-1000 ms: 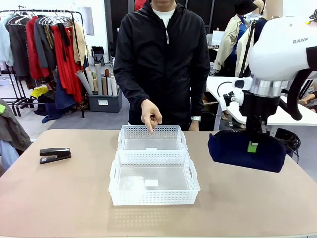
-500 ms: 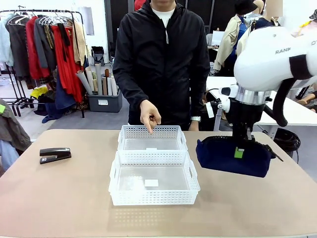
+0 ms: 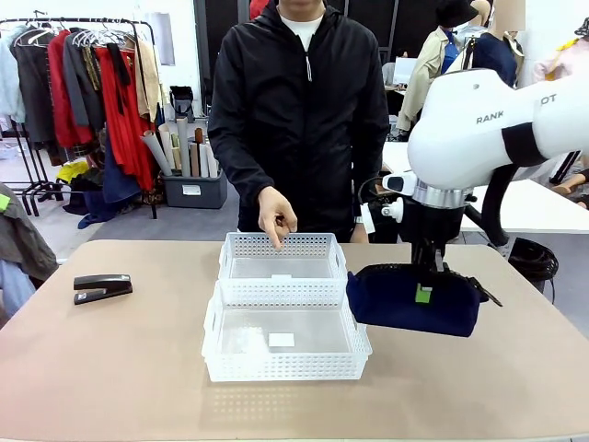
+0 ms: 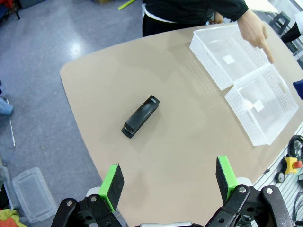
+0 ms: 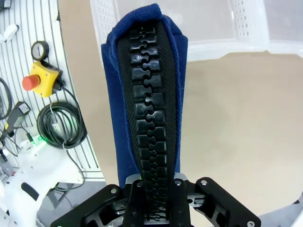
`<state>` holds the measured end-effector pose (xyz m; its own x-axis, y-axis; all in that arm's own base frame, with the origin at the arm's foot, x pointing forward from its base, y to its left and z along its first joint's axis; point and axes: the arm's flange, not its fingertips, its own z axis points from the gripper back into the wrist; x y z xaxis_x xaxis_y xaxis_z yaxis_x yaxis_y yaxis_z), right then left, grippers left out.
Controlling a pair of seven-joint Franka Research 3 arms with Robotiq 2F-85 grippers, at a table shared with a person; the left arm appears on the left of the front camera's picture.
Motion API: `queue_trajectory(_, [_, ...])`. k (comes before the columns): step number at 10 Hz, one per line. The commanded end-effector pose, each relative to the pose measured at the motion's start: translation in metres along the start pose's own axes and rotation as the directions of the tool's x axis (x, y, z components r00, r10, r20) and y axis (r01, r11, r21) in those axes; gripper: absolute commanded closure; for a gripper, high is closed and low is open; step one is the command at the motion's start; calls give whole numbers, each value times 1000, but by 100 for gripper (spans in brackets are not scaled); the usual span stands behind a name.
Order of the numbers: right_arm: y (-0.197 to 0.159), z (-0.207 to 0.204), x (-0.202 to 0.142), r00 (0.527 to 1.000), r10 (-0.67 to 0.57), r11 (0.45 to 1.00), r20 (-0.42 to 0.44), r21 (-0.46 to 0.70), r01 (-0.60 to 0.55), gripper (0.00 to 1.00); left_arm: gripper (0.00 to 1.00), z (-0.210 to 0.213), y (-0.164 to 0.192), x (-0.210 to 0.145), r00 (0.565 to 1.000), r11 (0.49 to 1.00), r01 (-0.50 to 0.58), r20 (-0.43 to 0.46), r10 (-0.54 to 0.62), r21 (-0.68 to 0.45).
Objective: Distribute items into two baskets.
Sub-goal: Move the picked Pencil pouch towards the Organizing basket indicated by the person, stopping as directed.
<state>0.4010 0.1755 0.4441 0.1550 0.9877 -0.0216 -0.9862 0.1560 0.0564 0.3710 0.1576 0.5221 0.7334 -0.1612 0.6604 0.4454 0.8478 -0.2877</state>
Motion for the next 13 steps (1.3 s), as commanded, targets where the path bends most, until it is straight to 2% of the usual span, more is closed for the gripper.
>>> queue_trajectory(1, [3, 4, 18, 1000, -4, 1000, 30, -23, 4, 100, 0, 0, 1, 0, 1000, 1000, 11, 14, -10, -14])
queue_trajectory(6, [5, 0, 37, 998, 61, 998, 14, -5, -61, 100, 0, 0, 1, 0, 1000, 1000, 11, 14, -10, -14])
queue_trajectory(7, [3, 13, 3, 999, 28, 999, 27, -19, -28, 100, 0, 0, 1, 0, 1000, 1000, 11, 14, -10, -14])
queue_trajectory(8, [2, 31, -48, 997, -39, 999, 60, -24, 40, 100, 0, 0, 1, 0, 1000, 1000, 11, 14, -10, -14])
queue_trajectory(10, [18, 53, -102, 997, -56, 998, 58, -40, 58, 100, 0, 0, 1, 0, 1000, 1000, 11, 14, -10, -14])
queue_trajectory(11, [18, 59, -115, 994, -87, 995, 63, -46, 89, 100, 0, 0, 1, 0, 1000, 1000, 11, 14, -10, -14])
queue_trajectory(13, [14, 59, -116, 996, -76, 996, 55, -36, 78, 100, 0, 0, 1, 0, 1000, 1000, 11, 14, -10, -14])
